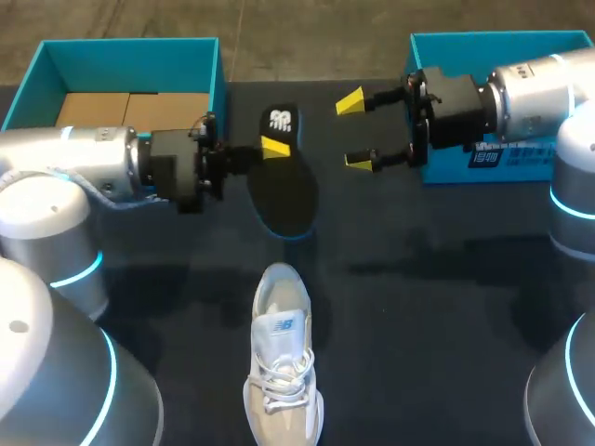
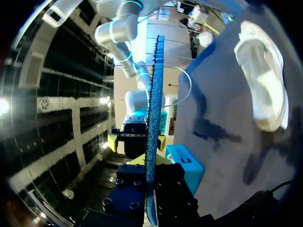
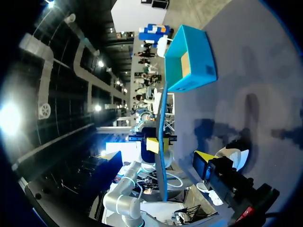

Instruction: Take the shoe out of the shoebox, open the shoe tongue, remove and reinsert the insole, then place the shoe into the shoebox

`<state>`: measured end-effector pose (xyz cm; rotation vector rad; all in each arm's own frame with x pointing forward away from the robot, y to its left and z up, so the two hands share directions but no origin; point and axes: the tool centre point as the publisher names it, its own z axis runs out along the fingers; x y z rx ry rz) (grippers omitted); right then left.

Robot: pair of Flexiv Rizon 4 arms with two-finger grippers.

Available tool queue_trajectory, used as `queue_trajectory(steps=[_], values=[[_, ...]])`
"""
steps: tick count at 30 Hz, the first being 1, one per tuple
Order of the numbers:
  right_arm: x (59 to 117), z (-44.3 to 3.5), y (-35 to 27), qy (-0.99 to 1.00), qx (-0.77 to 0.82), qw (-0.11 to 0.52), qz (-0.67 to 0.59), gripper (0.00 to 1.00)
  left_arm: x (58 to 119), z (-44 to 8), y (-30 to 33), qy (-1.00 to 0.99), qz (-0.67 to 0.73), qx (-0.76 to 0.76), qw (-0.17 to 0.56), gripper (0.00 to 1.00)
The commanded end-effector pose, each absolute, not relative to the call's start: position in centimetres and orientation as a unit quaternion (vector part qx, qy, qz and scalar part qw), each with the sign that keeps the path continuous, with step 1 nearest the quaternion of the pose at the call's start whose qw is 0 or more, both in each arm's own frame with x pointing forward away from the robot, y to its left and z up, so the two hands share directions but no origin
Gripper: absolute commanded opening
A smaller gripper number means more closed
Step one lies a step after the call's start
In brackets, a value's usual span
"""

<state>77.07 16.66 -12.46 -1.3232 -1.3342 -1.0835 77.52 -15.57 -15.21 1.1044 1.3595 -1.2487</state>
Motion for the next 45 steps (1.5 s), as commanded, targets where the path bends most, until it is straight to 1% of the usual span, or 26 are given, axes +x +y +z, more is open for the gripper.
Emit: queue_trajectory(steps=[1, 4, 8, 9, 28, 29, 34, 35, 36, 37, 39, 40, 45], values=[[76.8, -12.4, 16.7, -0.543, -0.542, 0.465, -0.443, 1.00, 76.9, -14.9, -12.4, 0.572, -0.557, 0.449, 0.402, 0.00], [76.8, -12.4, 16.7, -0.543, -0.542, 0.465, -0.443, 1.00, 76.4, -14.9, -12.2, 0.591, -0.589, 0.432, 0.342, 0.00], [76.8, -12.4, 16.7, -0.543, -0.542, 0.465, -0.443, 1.00, 76.6, -14.6, -11.9, 0.601, -0.676, 0.362, 0.227, 0.00], [76.8, -12.4, 16.7, -0.543, -0.542, 0.465, -0.443, 1.00, 76.8, -14.4, -11.8, 0.604, -0.688, 0.344, 0.208, 0.00], [76.8, -12.4, 16.7, -0.543, -0.542, 0.465, -0.443, 1.00, 76.8, -14.1, -11.8, 0.608, -0.686, 0.341, 0.206, 0.00], [76.8, -12.4, 16.7, -0.543, -0.542, 0.465, -0.443, 1.00, 76.9, -13.9, -12.0, 0.616, -0.693, 0.331, 0.176, 0.00], [76.8, -12.4, 16.7, -0.543, -0.542, 0.465, -0.443, 1.00, 76.5, -13.2, -12.5, 0.656, -0.704, 0.262, 0.079, 0.00], [76.8, -12.4, 16.7, -0.543, -0.542, 0.465, -0.443, 1.00, 76.3, -13.2, -12.6, 0.663, -0.703, 0.248, 0.072, 0.00], [76.8, -12.4, 16.7, -0.543, -0.542, 0.465, -0.443, 1.00, 76.2, -13.1, -12.6, 0.673, -0.702, 0.230, 0.044, 0.00], [76.8, -12.4, 16.7, -0.543, -0.542, 0.465, -0.443, 1.00, 76.0, -13.1, -12.6, 0.677, -0.703, 0.215, 0.037, 0.00], [76.8, -12.4, 16.7, -0.543, -0.542, 0.465, -0.443, 1.00, 75.8, -12.9, -12.7, 0.690, -0.702, 0.174, -0.007, 0.00], [76.8, -12.4, 16.7, -0.543, -0.542, 0.465, -0.443, 1.00, 75.8, -12.9, -12.7, 0.694, -0.702, 0.162, -0.012, 0.00], [76.8, -12.4, 16.7, -0.543, -0.542, 0.465, -0.443, 1.00, 75.6, -13.2, -12.1, 0.696, -0.706, 0.036, -0.124, 0.00]])
